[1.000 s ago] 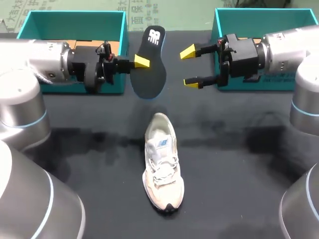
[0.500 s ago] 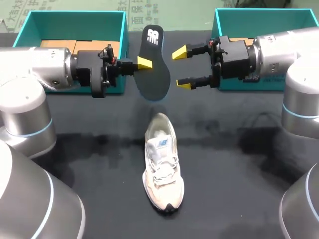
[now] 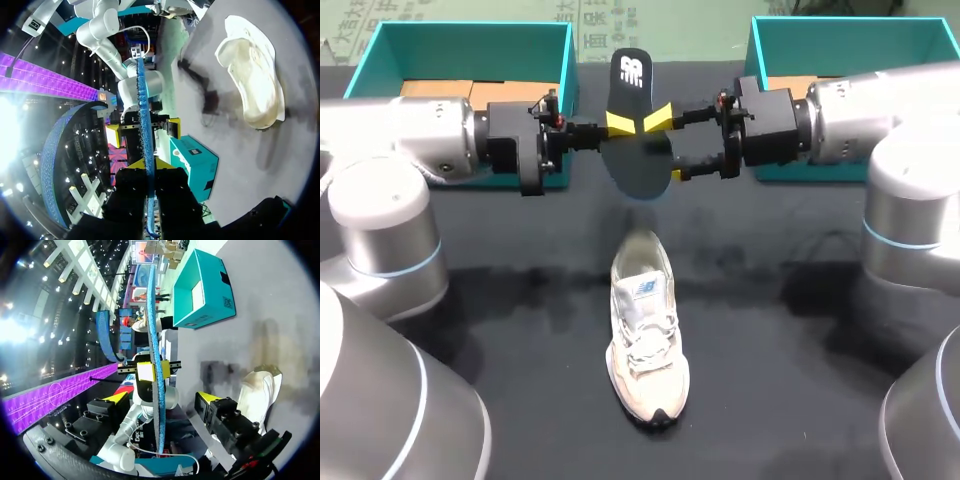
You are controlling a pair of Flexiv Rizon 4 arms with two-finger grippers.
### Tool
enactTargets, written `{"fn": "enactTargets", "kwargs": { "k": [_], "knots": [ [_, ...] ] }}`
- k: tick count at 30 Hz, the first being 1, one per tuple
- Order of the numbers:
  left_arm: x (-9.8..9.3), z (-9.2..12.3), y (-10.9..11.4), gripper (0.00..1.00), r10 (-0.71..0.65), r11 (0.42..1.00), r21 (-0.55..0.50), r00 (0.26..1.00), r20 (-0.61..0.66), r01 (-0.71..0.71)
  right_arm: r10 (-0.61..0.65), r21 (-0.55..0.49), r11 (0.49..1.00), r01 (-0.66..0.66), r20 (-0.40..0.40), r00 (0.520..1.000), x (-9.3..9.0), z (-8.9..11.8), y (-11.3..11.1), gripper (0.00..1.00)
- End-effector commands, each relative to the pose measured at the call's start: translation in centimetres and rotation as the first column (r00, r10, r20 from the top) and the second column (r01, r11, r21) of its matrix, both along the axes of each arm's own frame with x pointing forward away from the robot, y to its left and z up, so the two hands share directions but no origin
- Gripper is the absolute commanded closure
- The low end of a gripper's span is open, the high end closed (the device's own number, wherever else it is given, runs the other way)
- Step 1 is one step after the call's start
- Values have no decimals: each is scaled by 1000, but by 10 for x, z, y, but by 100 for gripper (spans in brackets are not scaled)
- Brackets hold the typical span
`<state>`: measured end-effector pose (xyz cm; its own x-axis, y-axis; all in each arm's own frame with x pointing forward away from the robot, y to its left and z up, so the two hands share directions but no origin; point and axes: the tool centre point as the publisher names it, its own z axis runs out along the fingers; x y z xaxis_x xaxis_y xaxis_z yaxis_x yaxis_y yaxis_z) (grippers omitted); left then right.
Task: Take the shoe out of the shoebox, open the shoe tongue, remove and reinsert the insole, then place the shoe into the shoebox
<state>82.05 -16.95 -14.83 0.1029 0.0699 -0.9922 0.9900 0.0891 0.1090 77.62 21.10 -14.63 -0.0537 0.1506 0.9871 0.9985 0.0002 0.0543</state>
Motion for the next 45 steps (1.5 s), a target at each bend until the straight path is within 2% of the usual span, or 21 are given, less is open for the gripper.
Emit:
{"fn": "enactTargets", "kwargs": {
  "k": [1,2,3,5,7,8,17,22,28,33,35,36,45],
  "knots": [
    [7,-3,-6,100,-9,1000,8,1000,-1,9,-4,4,1000,4,8,1000,-2,-2,6,23],
    [7,-3,-7,100,-10,1000,8,1000,-2,10,-2,3,1000,2,17,1000,-3,-2,7,26],
    [8,-3,-7,100,-11,1000,8,1000,-3,11,-1,4,1000,1,20,1000,-4,-2,7,39],
    [9,-3,-7,100,-14,1000,9,1000,-4,14,2,5,1000,-2,27,1000,-4,-1,6,47],
    [11,-3,-7,100,-17,1000,9,1000,-4,17,5,7,1000,-6,31,1000,-5,-1,6,46],
    [11,-3,-7,100,-19,1000,9,1000,-4,19,7,9,1000,-7,32,999,-5,-1,6,51],
    [11,-5,-9,100,-47,999,6,999,18,47,20,18,1000,-21,37,999,-2,-2,8,57],
    [11,-5,-9,100,-49,999,2,998,26,49,25,20,999,-26,34,999,-1,-3,9,71],
    [10,-6,-10,100,-52,999,0,998,36,52,27,25,999,-28,29,999,0,-4,9,72],
    [10,-6,-11,100,-52,999,-1,998,40,52,27,26,999,-28,30,999,0,-4,10,77],
    [10,-6,-11,100,-52,999,-1,998,41,52,28,26,999,-29,30,999,0,-4,10,85],
    [10,-6,-11,100,-51,999,-2,998,42,51,28,26,999,-29,29,999,0,-5,11,100],
    [9,-6,-10,100,-56,998,2,998,36,56,22,30,999,-23,29,999,-1,-6,10,100]
  ]
}}
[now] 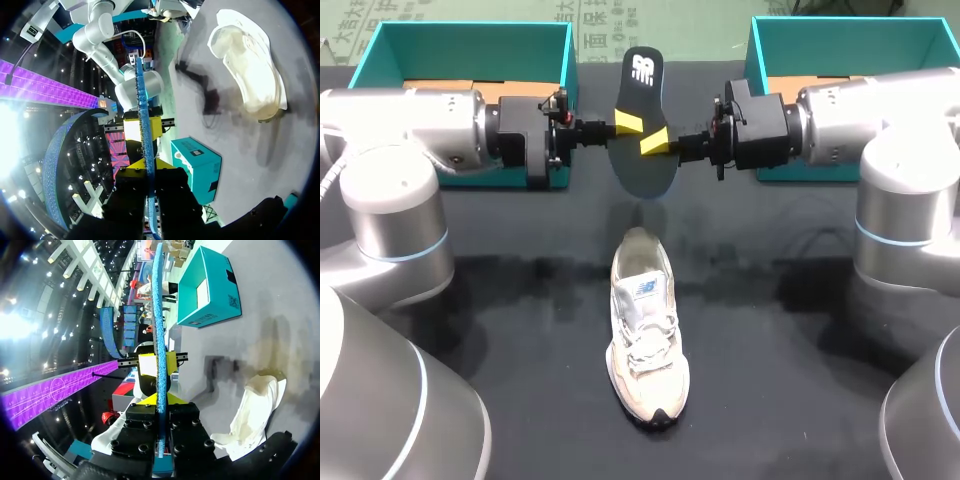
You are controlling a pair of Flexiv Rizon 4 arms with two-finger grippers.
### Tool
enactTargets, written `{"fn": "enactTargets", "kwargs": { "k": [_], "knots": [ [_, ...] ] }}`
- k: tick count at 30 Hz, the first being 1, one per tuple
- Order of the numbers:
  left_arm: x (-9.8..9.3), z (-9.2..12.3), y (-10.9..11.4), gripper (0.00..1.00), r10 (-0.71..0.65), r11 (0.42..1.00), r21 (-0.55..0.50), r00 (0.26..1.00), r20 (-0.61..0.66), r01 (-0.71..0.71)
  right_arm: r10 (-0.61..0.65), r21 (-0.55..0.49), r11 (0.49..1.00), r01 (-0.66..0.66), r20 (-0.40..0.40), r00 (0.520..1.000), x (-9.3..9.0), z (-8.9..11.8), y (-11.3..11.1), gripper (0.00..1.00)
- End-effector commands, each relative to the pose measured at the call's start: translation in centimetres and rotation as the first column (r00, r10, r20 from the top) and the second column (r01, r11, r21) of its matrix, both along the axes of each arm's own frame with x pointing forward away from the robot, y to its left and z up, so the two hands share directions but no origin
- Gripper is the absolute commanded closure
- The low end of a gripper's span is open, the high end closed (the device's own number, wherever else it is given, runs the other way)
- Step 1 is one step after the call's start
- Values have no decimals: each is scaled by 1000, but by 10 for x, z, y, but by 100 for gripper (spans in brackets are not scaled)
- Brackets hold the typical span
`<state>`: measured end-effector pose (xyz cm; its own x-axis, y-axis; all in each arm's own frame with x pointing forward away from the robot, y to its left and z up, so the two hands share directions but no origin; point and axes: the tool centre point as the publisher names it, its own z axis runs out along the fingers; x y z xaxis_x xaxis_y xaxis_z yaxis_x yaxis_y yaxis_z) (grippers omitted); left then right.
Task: Take the shoe out of the shoebox, open the shoe tongue, remove and reinsert the insole, then place the shoe into the shoebox
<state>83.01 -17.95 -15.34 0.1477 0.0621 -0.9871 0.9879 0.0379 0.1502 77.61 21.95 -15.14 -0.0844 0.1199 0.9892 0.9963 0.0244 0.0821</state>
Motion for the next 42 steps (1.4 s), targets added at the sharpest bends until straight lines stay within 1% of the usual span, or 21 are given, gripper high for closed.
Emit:
{"fn": "enactTargets", "kwargs": {
  "k": [1,2,5,7,10,12,13,15,28,29,30,31,32,34,35,36,40,42],
  "knots": [
    [-2,0,1,51,-5,1000,2,1000,-11,5,-4,2,1000,4,2,1000,-1,-1,1,100],
    [-4,3,4,0,-8,1000,0,1000,-15,8,-5,4,1000,5,4,1000,-1,-2,0,100],
    [-11,8,16,0,-7,1000,1,1000,-23,7,-7,7,1000,7,7,1000,-1,-4,-2,100],
    [-17,10,29,0,-1,1000,13,999,-36,1,-11,10,1000,11,14,1000,-1,-7,-5,100],
    [-22,10,50,0,-10,999,39,994,-105,14,-17,15,1000,17,22,1000,-2,-9,-10,100],
    [-27,10,66,0,8,996,87,985,-175,7,-21,15,1000,21,32,999,-4,-10,-13,100],
    [-30,8,72,0,12,986,164,976,-219,25,-41,13,999,40,40,998,-4,-12,-15,100],
    [-30,8,72,0,12,986,164,976,-219,25,-46,13,999,46,40,998,-4,-14,-19,100],
    [-30,8,72,0,12,986,164,976,-219,25,-46,13,999,46,40,998,-4,-14,-19,100],
    [-33,6,70,0,4,987,154,970,-244,35,-46,13,999,46,40,998,-4,-14,-19,100],
    [-40,4,68,0,51,986,167,961,-273,-5,-46,13,999,46,40,998,-4,-14,-19,100],
    [-41,2,67,0,106,977,210,942,-319,-39,-42,21,999,41,49,998,-4,-18,-20,100],
    [-43,1,68,0,107,977,212,937,-334,-36,-46,13,999,46,69,997,-6,-20,-20,100],
    [-50,0,74,0,192,957,277,901,-388,-84,-52,21,999,50,104,993,-10,-23,-22,100],
    [-54,0,78,0,208,952,292,889,-408,-88,-51,4,999,51,116,992,-11,-24,-23,100],
    [-57,0,81,0,272,930,347,859,-434,-119,-49,2,999,49,130,990,-12,-24,-24,100],
    [-67,-4,94,0,383,877,462,769,-512,-129,-59,-12,998,63,183,981,-16,-26,-27,100],
    [-71,-7,97,0,476,838,526,665,-576,-144,-61,-26,997,67,184,981,-17,-31,-27,100]
  ]
}}
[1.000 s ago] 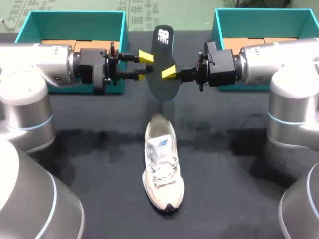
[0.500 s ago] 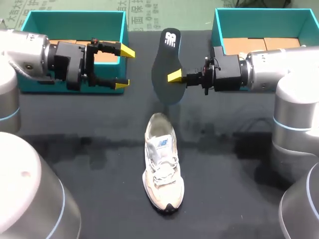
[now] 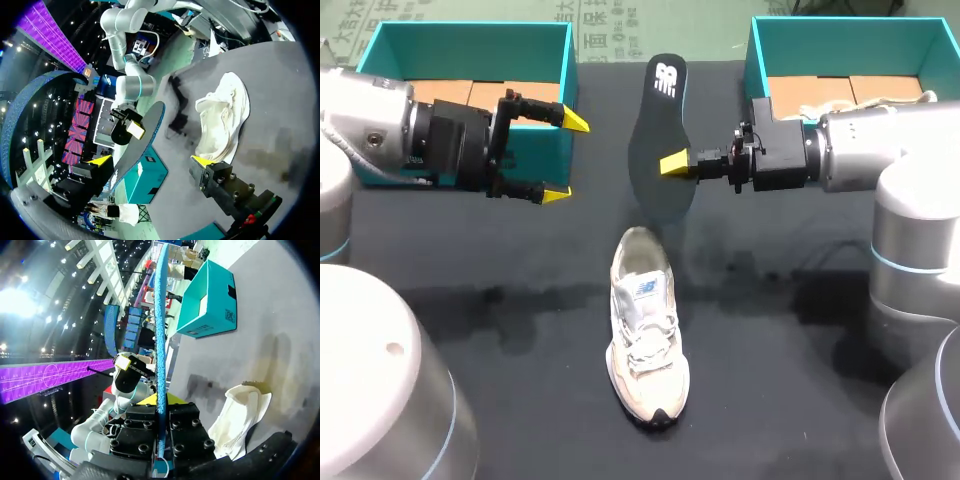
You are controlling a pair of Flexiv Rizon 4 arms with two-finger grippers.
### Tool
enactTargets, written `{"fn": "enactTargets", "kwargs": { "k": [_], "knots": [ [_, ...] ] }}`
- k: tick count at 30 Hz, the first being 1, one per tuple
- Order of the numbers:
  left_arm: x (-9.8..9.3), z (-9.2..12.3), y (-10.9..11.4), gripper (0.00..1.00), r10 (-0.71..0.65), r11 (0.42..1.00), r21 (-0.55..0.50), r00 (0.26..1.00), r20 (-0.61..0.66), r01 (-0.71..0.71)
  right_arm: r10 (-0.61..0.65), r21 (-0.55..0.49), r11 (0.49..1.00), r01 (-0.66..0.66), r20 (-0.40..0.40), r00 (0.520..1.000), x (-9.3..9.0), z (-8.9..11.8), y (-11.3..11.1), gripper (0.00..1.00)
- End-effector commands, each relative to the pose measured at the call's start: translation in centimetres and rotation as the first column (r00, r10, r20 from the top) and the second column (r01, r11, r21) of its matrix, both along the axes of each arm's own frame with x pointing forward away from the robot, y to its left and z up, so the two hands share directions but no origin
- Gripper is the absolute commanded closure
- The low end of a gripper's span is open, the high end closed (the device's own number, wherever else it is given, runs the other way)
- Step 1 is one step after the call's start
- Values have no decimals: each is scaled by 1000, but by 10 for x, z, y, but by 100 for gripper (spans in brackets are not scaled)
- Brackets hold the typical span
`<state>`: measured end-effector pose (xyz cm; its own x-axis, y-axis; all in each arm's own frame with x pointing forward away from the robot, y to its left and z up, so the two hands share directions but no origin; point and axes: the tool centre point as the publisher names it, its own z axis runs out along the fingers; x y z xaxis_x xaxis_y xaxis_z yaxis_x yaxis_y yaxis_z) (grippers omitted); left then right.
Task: Take the shoe out of the shoebox, open the shoe tongue, remove and reinsert the insole, then place the shoe into the shoebox
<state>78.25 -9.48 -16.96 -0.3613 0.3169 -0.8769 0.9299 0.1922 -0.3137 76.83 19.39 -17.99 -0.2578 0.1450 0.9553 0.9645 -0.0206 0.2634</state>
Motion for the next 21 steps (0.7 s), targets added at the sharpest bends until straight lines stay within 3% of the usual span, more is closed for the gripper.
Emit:
{"fn": "enactTargets", "kwargs": {
  "k": [1,2,3,13,14,16,21],
  "knots": [
    [-25,7,14,0,272,936,294,928,-255,-194,-13,-26,1000,13,5,1000,-9,-6,-1,100],
    [-26,5,15,0,317,906,361,919,-236,-220,-13,-26,1000,13,5,1000,-9,-6,-1,100],
    [-28,3,16,0,377,842,454,920,-112,-290,-13,-26,1000,13,5,1000,-9,-6,-1,100],
    [-28,3,16,0,377,842,454,920,-112,-290,-13,-26,1000,13,5,1000,-9,-6,-1,100],
    [-27,-4,4,0,462,773,526,883,-85,-354,-13,-26,1000,13,5,1000,-9,-6,-1,100],
    [-21,-18,-4,0,539,720,609,821,-189,-332,-13,-26,1000,13,5,1000,-9,-6,-1,100],
    [-18,-48,-3,0,685,595,736,683,-253,-325,-68,0,998,68,84,994,-5,-31,2,100]
  ]
}}
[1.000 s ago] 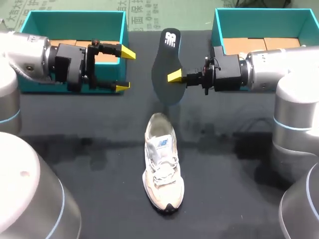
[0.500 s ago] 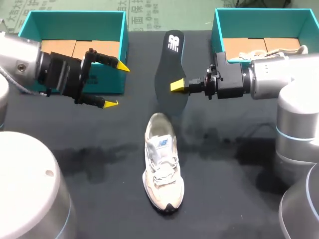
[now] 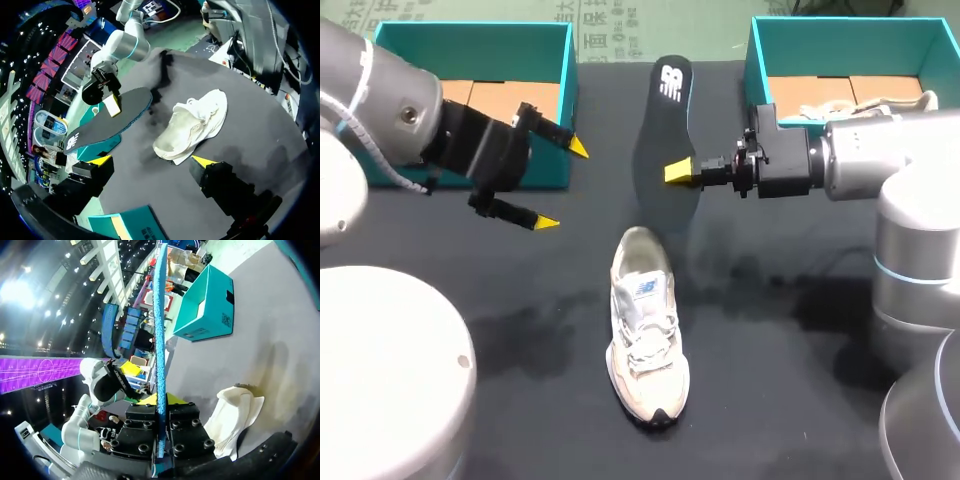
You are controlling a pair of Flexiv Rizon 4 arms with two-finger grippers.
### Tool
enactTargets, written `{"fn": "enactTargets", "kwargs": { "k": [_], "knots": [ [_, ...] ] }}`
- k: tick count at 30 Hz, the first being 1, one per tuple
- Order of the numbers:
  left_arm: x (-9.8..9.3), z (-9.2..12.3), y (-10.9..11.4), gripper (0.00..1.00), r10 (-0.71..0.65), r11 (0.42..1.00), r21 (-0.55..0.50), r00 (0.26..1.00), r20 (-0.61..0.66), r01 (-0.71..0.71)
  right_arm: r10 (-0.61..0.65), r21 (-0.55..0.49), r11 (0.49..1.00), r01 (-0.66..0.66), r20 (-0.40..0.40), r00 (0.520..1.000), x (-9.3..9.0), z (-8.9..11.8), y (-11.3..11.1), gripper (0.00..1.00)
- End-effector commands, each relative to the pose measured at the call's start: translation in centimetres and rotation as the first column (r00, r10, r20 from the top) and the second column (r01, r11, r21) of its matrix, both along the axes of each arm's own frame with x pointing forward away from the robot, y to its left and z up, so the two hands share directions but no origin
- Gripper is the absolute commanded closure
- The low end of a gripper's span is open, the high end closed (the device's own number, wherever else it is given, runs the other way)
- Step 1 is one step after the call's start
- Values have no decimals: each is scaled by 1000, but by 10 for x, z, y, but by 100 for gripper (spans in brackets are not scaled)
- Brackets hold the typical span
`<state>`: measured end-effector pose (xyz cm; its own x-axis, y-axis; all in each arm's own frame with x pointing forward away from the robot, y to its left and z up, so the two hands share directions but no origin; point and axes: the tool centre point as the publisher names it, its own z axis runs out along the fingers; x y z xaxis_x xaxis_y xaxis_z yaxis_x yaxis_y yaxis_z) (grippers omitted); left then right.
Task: Take the shoe out of the shoebox, open the shoe tongue, remove and reinsert the insole, then place the shoe into the shoebox
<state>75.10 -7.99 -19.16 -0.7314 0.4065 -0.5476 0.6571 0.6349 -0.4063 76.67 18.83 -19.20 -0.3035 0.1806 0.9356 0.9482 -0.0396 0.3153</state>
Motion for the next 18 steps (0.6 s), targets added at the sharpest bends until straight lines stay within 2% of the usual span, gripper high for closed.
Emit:
{"fn": "enactTargets", "kwargs": {
  "k": [1,6,7,8,17,18],
  "knots": [
    [13,-31,-17,0,325,903,361,919,-224,-232,-45,33,998,44,46,998,-3,-21,8,100],
    [6,-49,-20,0,398,876,409,862,-314,-256,-63,38,998,58,147,987,-2,-28,8,100],
    [4,-53,-21,0,418,862,431,858,-300,-269,-55,35,998,50,152,987,-2,-31,9,100],
    [4,-56,-21,0,470,814,488,850,-238,-313,-55,35,998,50,152,987,-2,-31,9,100],
    [4,-56,-21,0,470,814,488,850,-238,-313,-55,35,998,50,152,987,-2,-31,9,100],
    [2,-64,-27,0,486,795,511,848,-211,-328,-55,35,998,50,152,987,-2,-31,9,100]
  ]
}}
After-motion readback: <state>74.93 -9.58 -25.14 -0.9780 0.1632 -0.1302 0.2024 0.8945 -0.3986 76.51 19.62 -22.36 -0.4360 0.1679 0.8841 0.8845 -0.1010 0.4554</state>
